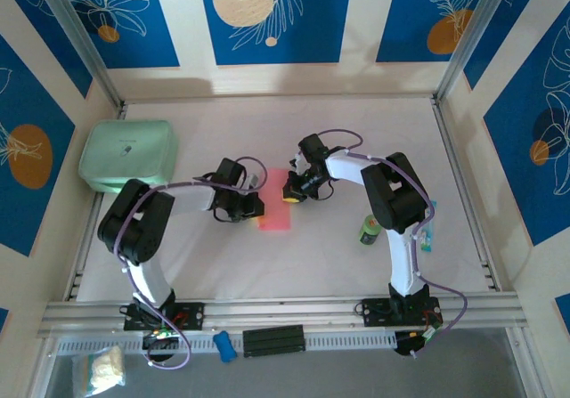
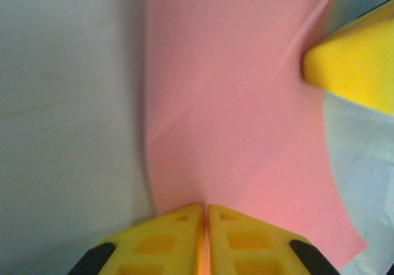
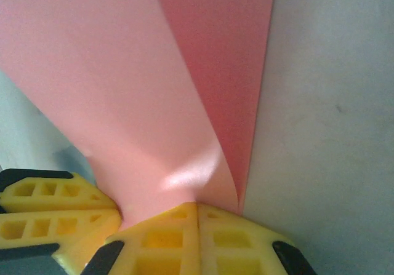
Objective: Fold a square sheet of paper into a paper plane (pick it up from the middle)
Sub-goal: First fold the square sheet of paper in half at the center of the table.
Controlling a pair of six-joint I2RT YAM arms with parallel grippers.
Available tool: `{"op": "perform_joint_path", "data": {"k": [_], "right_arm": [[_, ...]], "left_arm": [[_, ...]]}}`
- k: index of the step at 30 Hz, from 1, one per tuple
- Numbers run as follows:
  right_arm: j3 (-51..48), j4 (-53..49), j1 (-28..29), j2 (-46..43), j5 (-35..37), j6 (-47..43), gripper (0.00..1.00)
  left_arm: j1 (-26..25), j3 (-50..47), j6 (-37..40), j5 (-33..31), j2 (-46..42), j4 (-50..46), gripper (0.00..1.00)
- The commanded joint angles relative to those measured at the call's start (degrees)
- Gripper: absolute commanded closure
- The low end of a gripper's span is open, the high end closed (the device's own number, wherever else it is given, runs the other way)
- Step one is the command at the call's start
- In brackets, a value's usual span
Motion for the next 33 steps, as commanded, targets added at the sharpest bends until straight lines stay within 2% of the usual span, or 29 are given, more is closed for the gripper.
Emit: {"op": "perform_joint_path", "data": {"k": [1, 5, 7, 10, 15, 21, 27, 33], "right_arm": [[-2.4, -7.1, -0.2, 6.1, 11.2, -1.0, 0.97], [-2.1, -7.3, -0.2, 6.3, 11.3, -1.1, 0.97], [-2.1, -7.3, -0.2, 6.3, 11.3, -1.0, 0.97], [-2.0, -7.3, -0.1, 6.5, 11.2, -0.8, 0.97], [-2.0, -7.6, -0.1, 6.4, 11.2, -1.0, 0.97], [-1.8, -7.6, -0.1, 6.6, 11.2, -1.1, 0.97], [-1.6, -7.7, -0.2, 7.2, 11.2, -1.1, 0.97], [-1.5, -7.8, -0.3, 7.4, 11.4, -1.3, 0.97]], "left_arm": [[1.4, -1.2, 1.9, -3.7, -2.9, -9.7, 0.86], [1.1, 0.5, -3.0, -0.9, -5.4, -4.0, 0.86], [0.4, 0.9, -6.4, 0.7, -4.8, 0.7, 0.86], [-1.1, 2.8, -8.1, 0.9, -1.8, 2.7, 0.86], [-2.8, 4.8, -7.2, 1.0, 2.6, -1.1, 0.86], [-3.6, 2.6, -2.3, 1.1, 2.9, -8.6, 0.86], [-3.6, -2.4, 2.6, -1.6, -0.3, -15.9, 0.88], [-3.9, -5.6, 4.3, -2.9, -4.8, -20.0, 0.89]]}}
